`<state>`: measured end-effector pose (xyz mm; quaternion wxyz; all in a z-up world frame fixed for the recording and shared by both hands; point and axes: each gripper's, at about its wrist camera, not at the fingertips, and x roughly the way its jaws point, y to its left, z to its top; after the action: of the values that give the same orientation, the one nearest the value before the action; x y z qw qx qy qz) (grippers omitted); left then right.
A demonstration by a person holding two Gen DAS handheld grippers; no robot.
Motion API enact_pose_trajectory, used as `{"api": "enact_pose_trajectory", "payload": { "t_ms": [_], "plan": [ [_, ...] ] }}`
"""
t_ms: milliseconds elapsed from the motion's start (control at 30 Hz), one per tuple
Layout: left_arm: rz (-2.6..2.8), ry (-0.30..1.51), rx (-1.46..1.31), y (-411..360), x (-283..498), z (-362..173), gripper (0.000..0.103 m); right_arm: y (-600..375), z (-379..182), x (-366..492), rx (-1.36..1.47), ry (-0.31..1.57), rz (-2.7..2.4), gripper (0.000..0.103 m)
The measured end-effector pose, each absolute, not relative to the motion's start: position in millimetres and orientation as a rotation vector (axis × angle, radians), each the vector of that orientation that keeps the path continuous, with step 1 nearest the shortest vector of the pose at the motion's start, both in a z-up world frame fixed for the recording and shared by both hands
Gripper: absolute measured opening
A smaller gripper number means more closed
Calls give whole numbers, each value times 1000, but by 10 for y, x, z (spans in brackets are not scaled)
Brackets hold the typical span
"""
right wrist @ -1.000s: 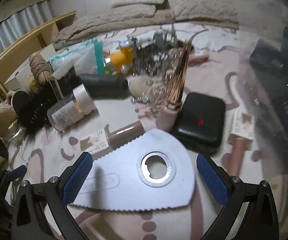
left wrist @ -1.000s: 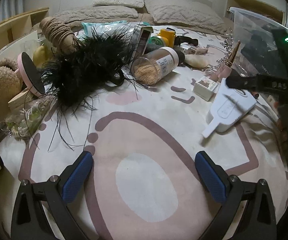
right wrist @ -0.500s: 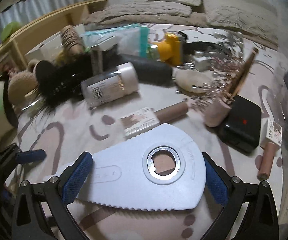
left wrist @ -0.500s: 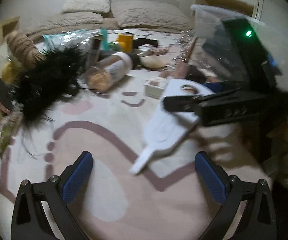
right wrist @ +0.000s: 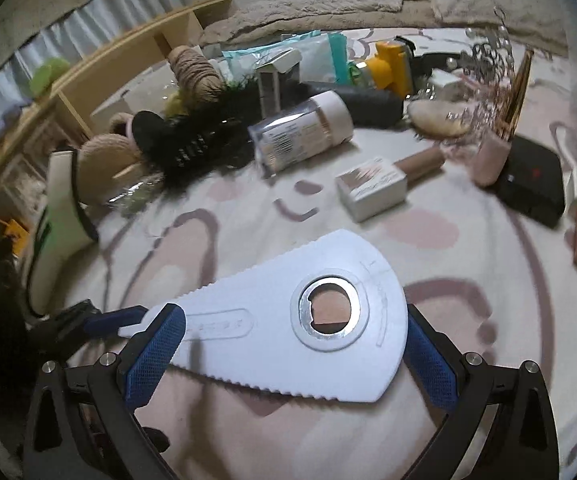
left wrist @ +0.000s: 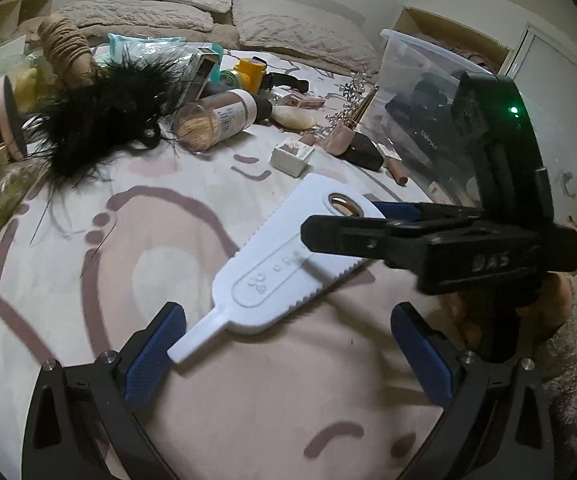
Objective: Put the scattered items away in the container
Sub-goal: 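Lower the left tool onto the white jar opener and close on it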
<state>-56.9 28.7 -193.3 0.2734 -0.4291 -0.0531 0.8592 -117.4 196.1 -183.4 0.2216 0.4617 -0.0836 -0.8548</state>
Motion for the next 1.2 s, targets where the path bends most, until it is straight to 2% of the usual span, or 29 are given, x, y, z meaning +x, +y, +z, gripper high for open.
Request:
{"api": "enact_pose_trajectory", "payload": {
  "t_ms": [333,500,633,800,967,1200],
  "plan": [
    [2261,-107,-1186,217,-262,-1925,103,1847,-1833,-952,1263,-282,-2299,103],
    [2270,15,-1202,231,-187,-1889,103,1894,-1775,-925,1267,-339,-2216,103],
    [2292,36,-1196,201,-269,-1851,103,2033,-1629,-974,1221,-370,-2278,103],
    [2308,78,-1196,289,-431,-1875,103,2152,-1465,-1161,1168,-286,-2408,103],
    [2302,96,-1195,410,-597,-1934,103,2177,-1427,-1439,1104,-123,-2485,103],
    [2257,-77,-1183,406,-675,-1943,103,2256,-1580,-1842,1104,-40,-2392,103]
  ]
}}
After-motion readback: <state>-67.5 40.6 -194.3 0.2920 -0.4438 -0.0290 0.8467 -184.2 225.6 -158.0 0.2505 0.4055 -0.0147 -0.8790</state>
